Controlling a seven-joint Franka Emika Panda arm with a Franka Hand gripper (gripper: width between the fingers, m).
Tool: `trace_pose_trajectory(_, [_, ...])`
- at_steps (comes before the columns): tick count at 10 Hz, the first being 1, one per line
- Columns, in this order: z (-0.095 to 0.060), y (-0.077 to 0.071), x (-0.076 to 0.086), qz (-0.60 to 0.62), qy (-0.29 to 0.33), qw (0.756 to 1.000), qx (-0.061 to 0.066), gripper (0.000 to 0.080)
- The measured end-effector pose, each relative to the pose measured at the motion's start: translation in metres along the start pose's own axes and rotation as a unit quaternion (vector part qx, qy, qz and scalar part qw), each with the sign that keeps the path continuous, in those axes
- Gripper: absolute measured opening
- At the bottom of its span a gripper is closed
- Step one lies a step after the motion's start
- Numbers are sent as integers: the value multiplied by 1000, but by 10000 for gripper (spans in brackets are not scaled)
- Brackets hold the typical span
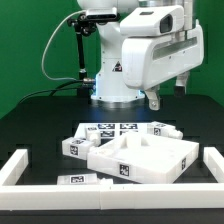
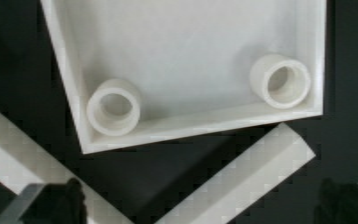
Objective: Assemble one leg
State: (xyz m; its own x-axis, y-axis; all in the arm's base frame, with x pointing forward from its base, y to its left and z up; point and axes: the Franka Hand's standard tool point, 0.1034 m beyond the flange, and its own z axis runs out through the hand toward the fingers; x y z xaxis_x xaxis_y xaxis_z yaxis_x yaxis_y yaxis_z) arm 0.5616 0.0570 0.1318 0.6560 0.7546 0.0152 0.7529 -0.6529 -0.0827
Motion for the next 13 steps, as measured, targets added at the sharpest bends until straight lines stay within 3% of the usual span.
trace_pose_trajectory(1, [0, 0, -1, 4, 3, 1000, 5, 650])
trace_pose_trajectory(5, [1, 0, -1, 3, 2, 1000, 6, 650])
trace_pose_trajectory(6, [4, 2, -6, -3, 1, 1000, 5, 650])
trace_pose_trajectory(9, [23, 15, -45, 14, -9, 1000, 5, 650])
trace_pose_trajectory(11, [27, 28, -67, 35, -17, 999, 11, 650])
trace_pose_trajectory(13, [27, 27, -66, 34, -17, 999, 11, 650])
